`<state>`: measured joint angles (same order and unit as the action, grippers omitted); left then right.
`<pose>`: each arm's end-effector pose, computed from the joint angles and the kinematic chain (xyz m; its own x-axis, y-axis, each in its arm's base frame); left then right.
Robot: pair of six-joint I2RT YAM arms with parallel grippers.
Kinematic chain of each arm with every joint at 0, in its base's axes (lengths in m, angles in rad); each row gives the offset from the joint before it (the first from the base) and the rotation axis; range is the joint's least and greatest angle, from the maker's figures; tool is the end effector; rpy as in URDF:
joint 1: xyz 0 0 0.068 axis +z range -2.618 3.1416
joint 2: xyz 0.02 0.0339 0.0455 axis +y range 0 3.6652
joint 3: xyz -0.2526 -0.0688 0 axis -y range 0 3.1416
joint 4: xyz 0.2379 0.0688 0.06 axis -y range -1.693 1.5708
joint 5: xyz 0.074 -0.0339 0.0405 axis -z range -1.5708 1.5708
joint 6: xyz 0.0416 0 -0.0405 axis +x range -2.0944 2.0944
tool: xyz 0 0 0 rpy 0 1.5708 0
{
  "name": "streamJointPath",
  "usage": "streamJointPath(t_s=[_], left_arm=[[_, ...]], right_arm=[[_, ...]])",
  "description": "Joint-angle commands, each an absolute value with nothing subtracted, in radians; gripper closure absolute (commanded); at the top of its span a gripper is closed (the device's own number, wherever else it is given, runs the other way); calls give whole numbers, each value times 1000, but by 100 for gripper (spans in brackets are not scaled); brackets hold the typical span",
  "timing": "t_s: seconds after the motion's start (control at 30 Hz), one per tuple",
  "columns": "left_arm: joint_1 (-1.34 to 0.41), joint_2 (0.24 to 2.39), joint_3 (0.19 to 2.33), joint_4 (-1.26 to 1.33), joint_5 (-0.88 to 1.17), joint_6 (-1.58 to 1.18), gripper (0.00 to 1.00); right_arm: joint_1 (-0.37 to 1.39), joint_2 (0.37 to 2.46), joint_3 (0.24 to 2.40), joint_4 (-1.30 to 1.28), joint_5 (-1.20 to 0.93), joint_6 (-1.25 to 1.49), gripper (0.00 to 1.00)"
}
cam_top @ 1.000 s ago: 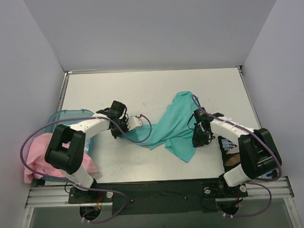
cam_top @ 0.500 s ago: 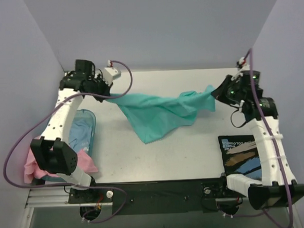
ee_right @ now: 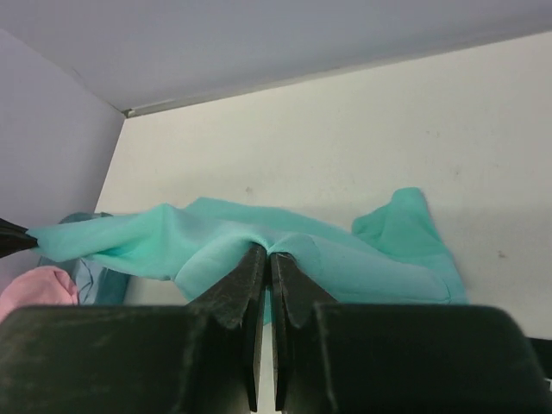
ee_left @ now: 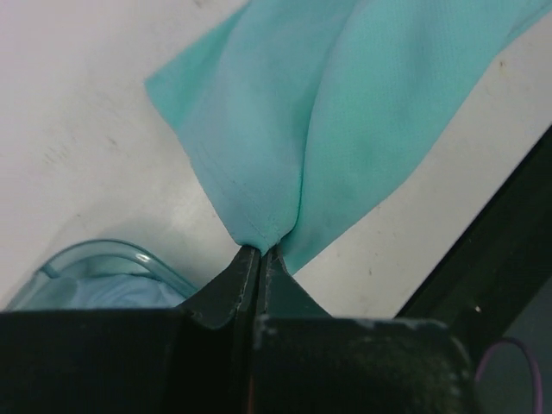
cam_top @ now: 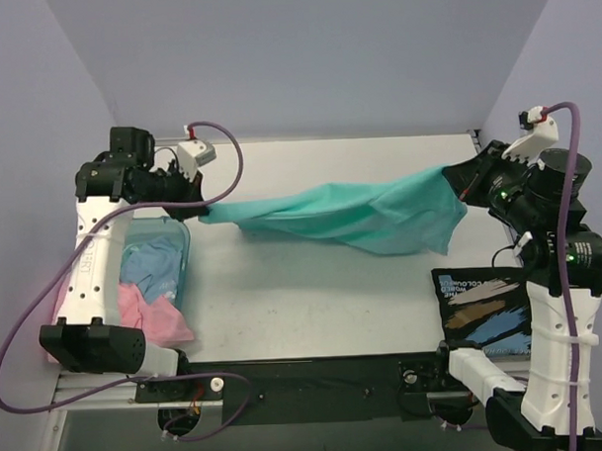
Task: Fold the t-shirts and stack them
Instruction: Flatten out the tshirt
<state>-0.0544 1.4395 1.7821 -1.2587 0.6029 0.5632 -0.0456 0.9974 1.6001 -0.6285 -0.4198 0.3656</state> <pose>0.2551 -0.0375 0.4145 -0.4617 0.4656 -0.7550 0.7523 0.6565 -0.0552 0.1575 0.0098 0.5071 -0.1547 0.3339 -0.9298 -0.3320 0.8689 0.3672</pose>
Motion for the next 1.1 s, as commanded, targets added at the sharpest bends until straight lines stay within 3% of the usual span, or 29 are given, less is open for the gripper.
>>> streamJointPath(t_s=[0.0, 0.03, 0.1, 0.17, 0.27, 0.4, 0.5, 0.6, 0.67, 0.8, 0.9, 1.07], left_arm=[[-55, 1465, 1583, -1321, 647, 655, 93], [-57, 1485, 1527, -1303, 643, 666, 72], [-58, 1526, 1458, -1208, 611, 667, 49], [-75, 1589, 1419, -1042, 491, 606, 43], [-123, 1753, 1492, -928, 197, 482, 42], [-274, 1769, 1582, -986, 213, 532, 46], [-399, 1651, 1436, -999, 308, 697, 58], [-574, 1486, 1246, -1028, 390, 807, 59], [-699, 1413, 1127, -1003, 338, 818, 59], [-897, 1385, 933, -890, 102, 752, 44], [-913, 1431, 890, -783, -16, 689, 39], [-913, 1471, 870, -709, 0, 652, 35]], right_arm=[[-43, 967, 1438, -595, -456, 365, 100], [-32, 956, 1346, -542, -456, 385, 100], [-6, 943, 1200, -470, -462, 417, 100], [75, 969, 1122, -424, -446, 420, 100], [130, 1070, 1074, -374, -407, 420, 100], [111, 1218, 1127, -403, -379, 413, 100], [84, 1273, 1149, -432, -370, 410, 100], [64, 1284, 1137, -436, -370, 397, 100], [58, 1285, 1120, -440, -371, 397, 100], [49, 1281, 1095, -440, -383, 403, 100], [49, 1272, 1083, -440, -385, 405, 100], [46, 1252, 1063, -442, -380, 403, 100]])
